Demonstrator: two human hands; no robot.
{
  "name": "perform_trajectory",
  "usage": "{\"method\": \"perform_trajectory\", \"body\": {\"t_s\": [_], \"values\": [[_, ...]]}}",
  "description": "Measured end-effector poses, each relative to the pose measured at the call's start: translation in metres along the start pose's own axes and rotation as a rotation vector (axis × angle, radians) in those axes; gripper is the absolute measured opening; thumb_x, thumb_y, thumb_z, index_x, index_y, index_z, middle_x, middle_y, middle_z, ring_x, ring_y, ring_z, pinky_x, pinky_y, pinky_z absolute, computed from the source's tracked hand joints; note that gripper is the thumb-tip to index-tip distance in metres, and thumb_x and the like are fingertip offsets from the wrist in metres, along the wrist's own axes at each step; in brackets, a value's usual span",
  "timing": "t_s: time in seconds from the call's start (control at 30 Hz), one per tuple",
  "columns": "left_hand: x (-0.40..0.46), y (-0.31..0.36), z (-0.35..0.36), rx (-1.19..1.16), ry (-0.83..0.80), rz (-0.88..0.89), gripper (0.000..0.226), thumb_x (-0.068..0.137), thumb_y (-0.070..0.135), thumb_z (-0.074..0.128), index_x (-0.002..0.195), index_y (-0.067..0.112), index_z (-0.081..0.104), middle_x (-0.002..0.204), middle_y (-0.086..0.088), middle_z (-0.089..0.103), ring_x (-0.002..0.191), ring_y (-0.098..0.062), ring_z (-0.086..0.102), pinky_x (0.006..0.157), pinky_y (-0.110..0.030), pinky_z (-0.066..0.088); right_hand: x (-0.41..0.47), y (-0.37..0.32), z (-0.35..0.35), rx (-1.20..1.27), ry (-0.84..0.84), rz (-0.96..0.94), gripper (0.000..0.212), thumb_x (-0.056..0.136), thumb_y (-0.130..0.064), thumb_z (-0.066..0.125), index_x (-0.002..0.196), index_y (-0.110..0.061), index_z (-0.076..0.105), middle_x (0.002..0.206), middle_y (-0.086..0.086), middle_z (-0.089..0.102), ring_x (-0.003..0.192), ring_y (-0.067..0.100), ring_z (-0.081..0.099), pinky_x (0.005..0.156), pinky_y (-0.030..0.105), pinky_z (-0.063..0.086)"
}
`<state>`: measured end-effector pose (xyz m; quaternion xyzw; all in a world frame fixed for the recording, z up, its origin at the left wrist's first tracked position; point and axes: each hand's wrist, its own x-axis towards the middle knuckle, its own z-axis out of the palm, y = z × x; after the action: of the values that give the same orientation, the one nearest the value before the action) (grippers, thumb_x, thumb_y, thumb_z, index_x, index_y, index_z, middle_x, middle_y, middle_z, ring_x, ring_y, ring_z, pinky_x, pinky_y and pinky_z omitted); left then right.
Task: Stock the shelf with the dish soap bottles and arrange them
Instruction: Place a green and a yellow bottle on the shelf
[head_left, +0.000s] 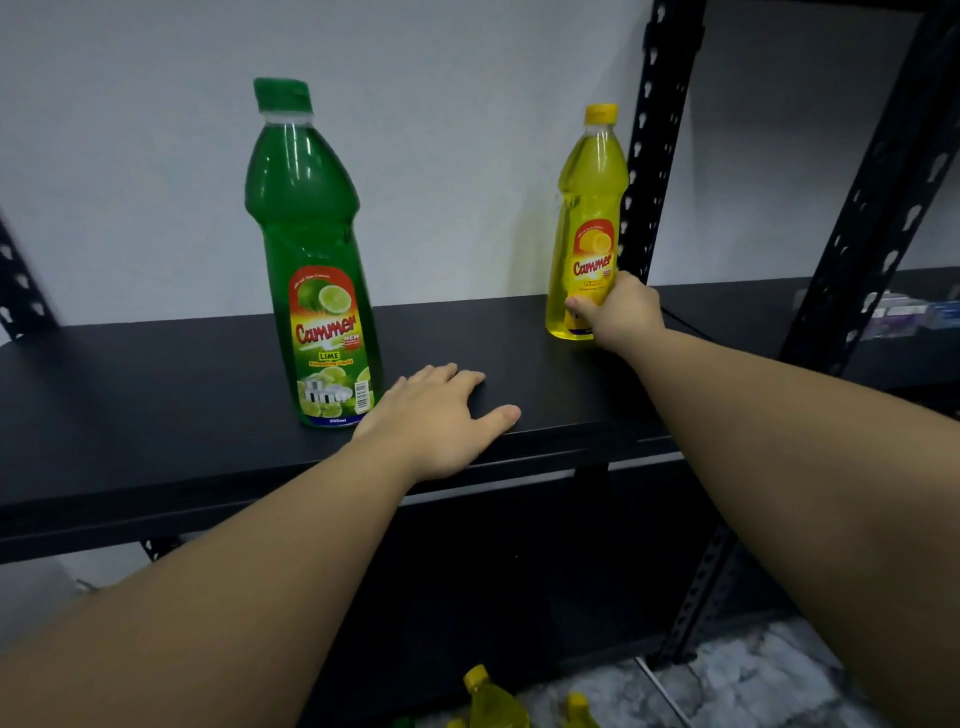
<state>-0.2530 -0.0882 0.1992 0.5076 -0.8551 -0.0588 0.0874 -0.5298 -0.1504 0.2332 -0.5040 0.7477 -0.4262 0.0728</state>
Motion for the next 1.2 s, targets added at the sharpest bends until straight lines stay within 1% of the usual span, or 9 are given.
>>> {"method": "perform_trajectory", "body": {"t_s": [0.33,0.5,0.63,0.77,0.87,0.97,1.03,1.1,1.2], "values": [[-0.001,0.004,0.002,0.051,0.006,0.001,0.087,0.093,0.085,0.02,0.162,0.034,0.029,0.172,-0.001,0.026,0.16,-0.025,0.02,0.129,-0.05,0.019,0.03,-0.002,0.012,-0.142,-0.057,0.049,0.069,0.094,-0.056,0.065,0.14,-0.006,0.053,0.132,0.016,0.063,0.121,0.035,0.059,0.091,0.037,0.049],[-0.003,0.005,-0.001,0.029,0.01,-0.005,0.087,0.093,0.085,0.021,0.163,0.034,0.029,0.173,-0.001,0.025,0.16,-0.025,0.018,0.129,-0.049,0.017,0.03,0.0,0.023,-0.198,-0.091,0.09,0.055,0.098,-0.053,0.06,0.127,-0.007,0.063,0.127,0.018,0.065,0.115,0.036,0.061,0.087,0.039,0.047],[-0.005,0.004,0.002,-0.003,0.018,0.002,0.088,0.091,0.086,0.022,0.163,0.035,0.03,0.173,-0.001,0.024,0.16,-0.025,0.017,0.129,-0.048,0.016,0.009,0.013,0.024,-0.342,-0.166,0.049,0.069,0.093,-0.059,0.063,0.143,-0.013,0.05,0.137,0.014,0.06,0.123,0.036,0.057,0.092,0.038,0.047],[-0.006,0.004,-0.001,-0.019,0.025,0.001,0.088,0.091,0.086,0.024,0.162,0.035,0.032,0.172,-0.001,0.027,0.159,-0.025,0.021,0.128,-0.047,0.017,-0.022,0.013,0.005,-0.483,-0.292,-0.062,0.085,0.09,-0.077,0.05,0.15,-0.017,0.047,0.146,0.01,0.056,0.131,0.034,0.053,0.1,0.041,0.046],[-0.012,0.005,-0.003,-0.033,0.052,0.011,0.083,0.094,0.083,0.029,0.158,0.032,0.04,0.167,0.0,0.037,0.155,-0.024,0.031,0.125,-0.046,0.025,-0.056,0.015,-0.016,-0.519,-0.401,-0.095,0.096,0.084,-0.089,0.039,0.157,-0.027,0.04,0.164,0.002,0.036,0.148,0.029,0.037,0.113,0.044,0.036],[-0.025,0.004,-0.005,-0.1,0.127,-0.004,0.064,0.096,0.075,0.042,0.142,0.033,0.056,0.144,0.009,0.056,0.133,-0.017,0.051,0.109,-0.043,0.047,-0.089,0.022,-0.032,-0.507,-0.408,-0.142,0.1,0.077,-0.096,0.03,0.158,-0.037,0.035,0.169,-0.007,0.025,0.154,0.021,0.026,0.119,0.046,0.027],[-0.036,0.001,-0.004,-0.217,0.234,-0.016,0.04,0.095,0.065,0.056,0.119,0.035,0.066,0.115,0.016,0.061,0.111,-0.011,0.058,0.091,-0.04,0.055,-0.104,0.026,-0.036,-0.551,-0.379,-0.201,0.101,0.078,-0.096,0.02,0.16,-0.038,0.031,0.17,-0.007,0.022,0.156,0.018,0.021,0.122,0.046,0.021],[-0.052,-0.004,-0.003,-0.34,0.395,-0.033,0.017,0.091,0.052,0.068,0.098,0.036,0.063,0.097,0.02,0.057,0.095,-0.004,0.057,0.077,-0.029,0.052,-0.112,0.028,-0.036,-0.606,-0.35,-0.246,0.103,0.079,-0.096,0.011,0.161,-0.037,0.028,0.17,-0.005,0.021,0.157,0.017,0.018,0.123,0.045,0.017],[-0.077,-0.019,-0.001,-0.464,0.602,-0.088,0.02,0.087,0.037,0.077,0.093,0.033,0.058,0.095,0.02,0.055,0.091,-0.001,0.056,0.071,-0.017,0.042,-0.116,0.025,-0.037,-0.641,-0.339,-0.257,0.111,0.074,-0.1,0.004,0.162,-0.036,0.027,0.17,-0.003,0.021,0.157,0.018,0.018,0.124,0.046,0.017]]}}
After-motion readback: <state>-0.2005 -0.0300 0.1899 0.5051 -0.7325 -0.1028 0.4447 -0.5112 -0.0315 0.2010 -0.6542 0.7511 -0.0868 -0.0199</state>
